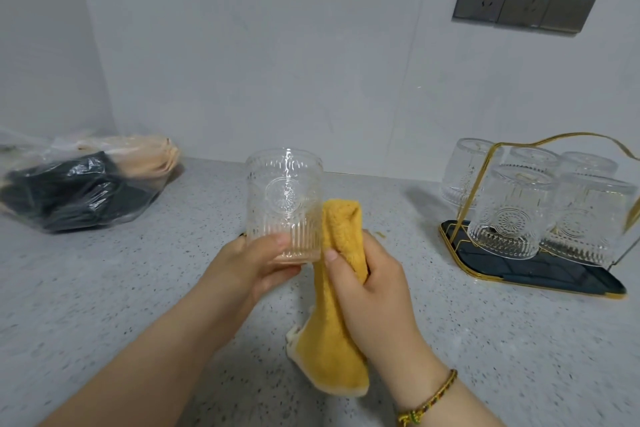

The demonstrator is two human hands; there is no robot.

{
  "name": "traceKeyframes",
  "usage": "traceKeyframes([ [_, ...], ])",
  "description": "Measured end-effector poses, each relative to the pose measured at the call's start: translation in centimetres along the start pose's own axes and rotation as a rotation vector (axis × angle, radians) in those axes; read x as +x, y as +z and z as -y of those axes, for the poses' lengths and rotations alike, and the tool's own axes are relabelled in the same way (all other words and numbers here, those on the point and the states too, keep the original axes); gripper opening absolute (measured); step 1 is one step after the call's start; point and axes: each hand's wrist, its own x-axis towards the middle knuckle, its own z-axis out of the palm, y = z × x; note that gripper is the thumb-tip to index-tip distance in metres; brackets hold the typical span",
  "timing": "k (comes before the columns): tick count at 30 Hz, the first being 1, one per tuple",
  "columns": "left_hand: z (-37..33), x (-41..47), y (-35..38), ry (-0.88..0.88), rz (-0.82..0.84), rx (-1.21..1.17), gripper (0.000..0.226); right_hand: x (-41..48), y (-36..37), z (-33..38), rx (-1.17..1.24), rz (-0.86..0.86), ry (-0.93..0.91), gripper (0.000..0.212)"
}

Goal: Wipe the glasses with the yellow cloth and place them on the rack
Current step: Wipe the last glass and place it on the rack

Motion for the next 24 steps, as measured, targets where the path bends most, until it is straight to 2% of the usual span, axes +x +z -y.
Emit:
traceKeyframes([
  [3, 0.0, -0.2, 0.1, -0.013, 0.026, 0.161, 0.065, 0.0, 0.2, 0.1, -0.045, -0.073, -0.13, 0.009],
  [6, 0.2, -0.7, 0.7, -0.017, 0.077, 0.283, 0.062, 0.3, -0.3, 0.2, -0.023, -0.123, -0.148, 0.02],
  [8, 0.3, -0.9, 1.0, -0.016, 0.104, 0.304, 0.061, 0.6, -0.9, 0.5, 0.118, -0.129, -0.032, 0.012],
  [10, 0.3, -1.0, 1.0, -0.017, 0.115, 0.281, 0.058, 0.9, -1.4, 0.5, 0.357, -0.097, 0.145, 0.004],
  [13, 0.2, -0.7, 0.7, -0.011, 0.05, 0.305, 0.062, 0.8, -1.3, 0.2, 0.482, -0.007, 0.29, 0.014],
  [19, -0.2, -0.5, 0.0, -0.005, 0.077, 0.349, 0.069, 0.6, -0.9, 0.2, 0.495, -0.048, 0.272, 0.011],
  [24, -0.2, -0.2, 0.1, 0.014, -0.047, 0.222, 0.076, 0.5, -0.5, -0.4, 0.304, -0.085, 0.14, 0.01],
])
